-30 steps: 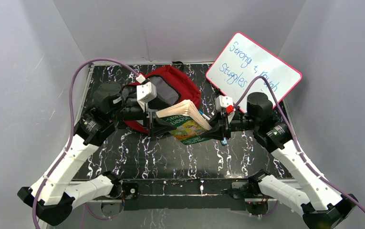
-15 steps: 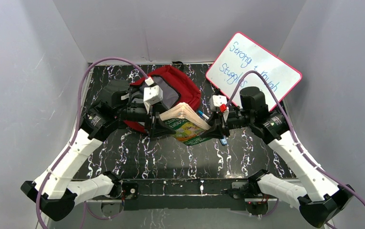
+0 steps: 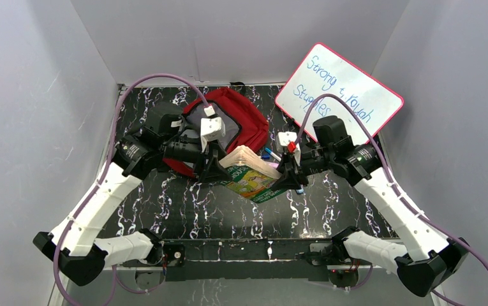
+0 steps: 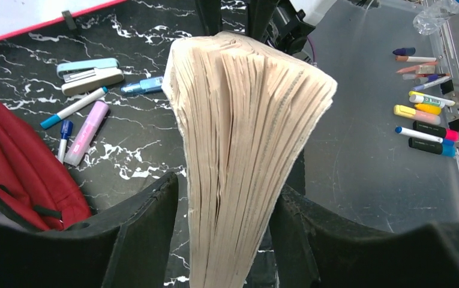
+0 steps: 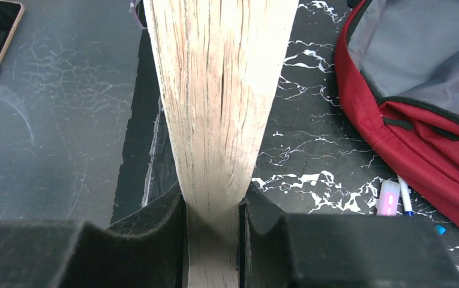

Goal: Pack the student bag
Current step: Pick up the book from the center of the board.

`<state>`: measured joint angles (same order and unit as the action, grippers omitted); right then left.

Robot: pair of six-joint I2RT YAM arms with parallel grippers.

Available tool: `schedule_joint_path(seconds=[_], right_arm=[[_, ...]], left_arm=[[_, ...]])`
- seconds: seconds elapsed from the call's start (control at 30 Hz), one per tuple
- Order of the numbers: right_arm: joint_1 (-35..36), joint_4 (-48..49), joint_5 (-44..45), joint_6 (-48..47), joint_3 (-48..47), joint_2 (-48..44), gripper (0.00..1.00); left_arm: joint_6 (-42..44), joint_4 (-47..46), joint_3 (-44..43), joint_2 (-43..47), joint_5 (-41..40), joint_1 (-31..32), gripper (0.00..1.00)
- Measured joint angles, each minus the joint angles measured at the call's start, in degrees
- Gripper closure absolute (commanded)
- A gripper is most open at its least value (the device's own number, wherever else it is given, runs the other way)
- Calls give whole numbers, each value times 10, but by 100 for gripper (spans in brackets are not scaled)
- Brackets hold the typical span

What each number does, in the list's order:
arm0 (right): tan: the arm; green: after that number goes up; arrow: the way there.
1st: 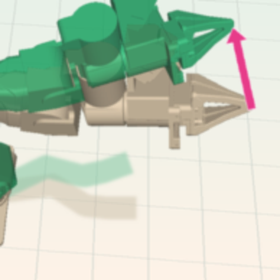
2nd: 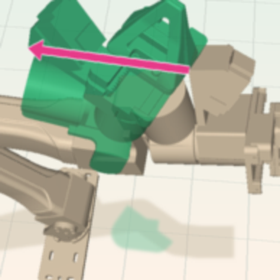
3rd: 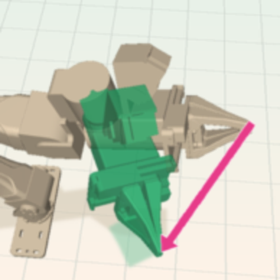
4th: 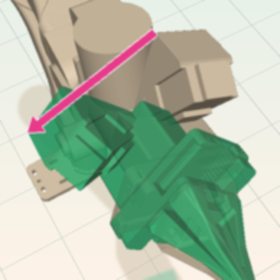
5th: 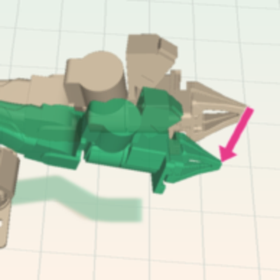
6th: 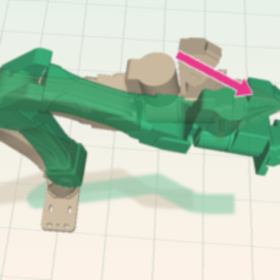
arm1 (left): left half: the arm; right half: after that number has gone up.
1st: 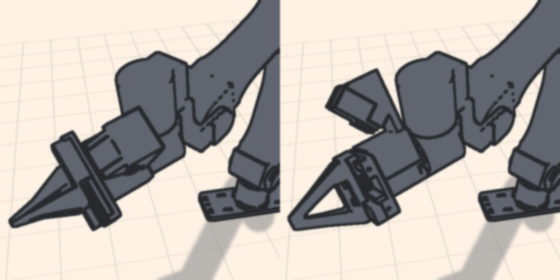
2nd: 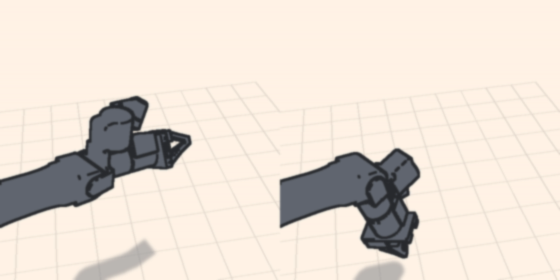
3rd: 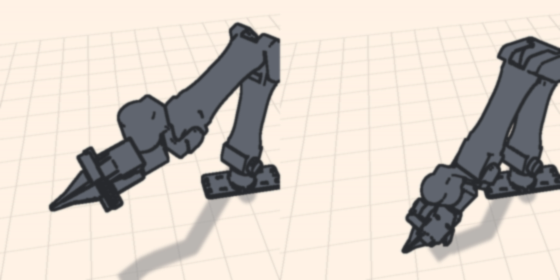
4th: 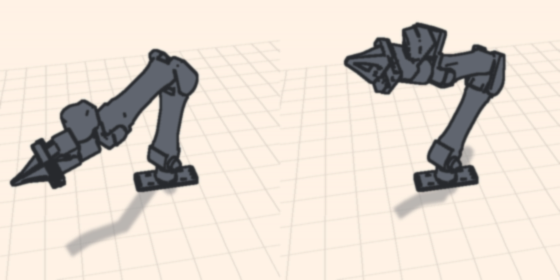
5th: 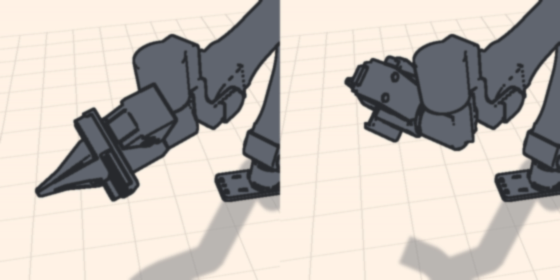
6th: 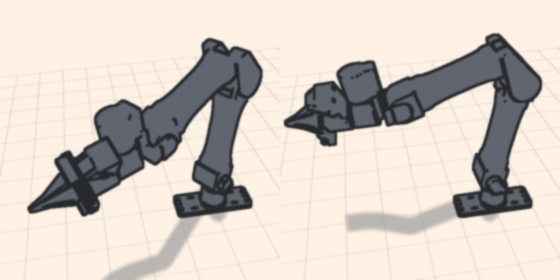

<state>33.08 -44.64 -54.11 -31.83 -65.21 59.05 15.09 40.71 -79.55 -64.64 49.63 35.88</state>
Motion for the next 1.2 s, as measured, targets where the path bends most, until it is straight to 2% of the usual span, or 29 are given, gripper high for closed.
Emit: schedule_joint_path(seconds=[0.3,0.5,0.83,0.9,0.97,1.0,1.03,1.1,1.17,1.2], right_arm=[[0,-17,-3,-8,-6,23,100],[0,-16,-9,-10,-7,43,100],[0,-17,-17,-12,-7,51,100],[0,-19,-18,-12,-7,51,100],[0,-20,-17,-12,-7,51,100],[0,-20,-17,-12,-7,51,100],[0,-20,-17,-11,-7,51,97],[0,-19,-17,-9,-7,51,71],[0,-18,-15,-3,-7,50,53],[0,-15,-13,2,-7,49,40]], left_arm=[[19,30,-1,-24,7,0,48],[24,33,-1,-36,19,0,54],[36,33,-1,-41,33,0,74],[40,33,-1,-43,36,-1,83],[43,35,-1,-43,38,-1,100],[45,36,-1,-43,40,-1,100],[48,36,-1,-43,41,-1,100],[55,38,-1,-43,44,-2,100],[56,38,-1,-43,43,-2,100],[51,37,-1,-42,42,-2,100]])
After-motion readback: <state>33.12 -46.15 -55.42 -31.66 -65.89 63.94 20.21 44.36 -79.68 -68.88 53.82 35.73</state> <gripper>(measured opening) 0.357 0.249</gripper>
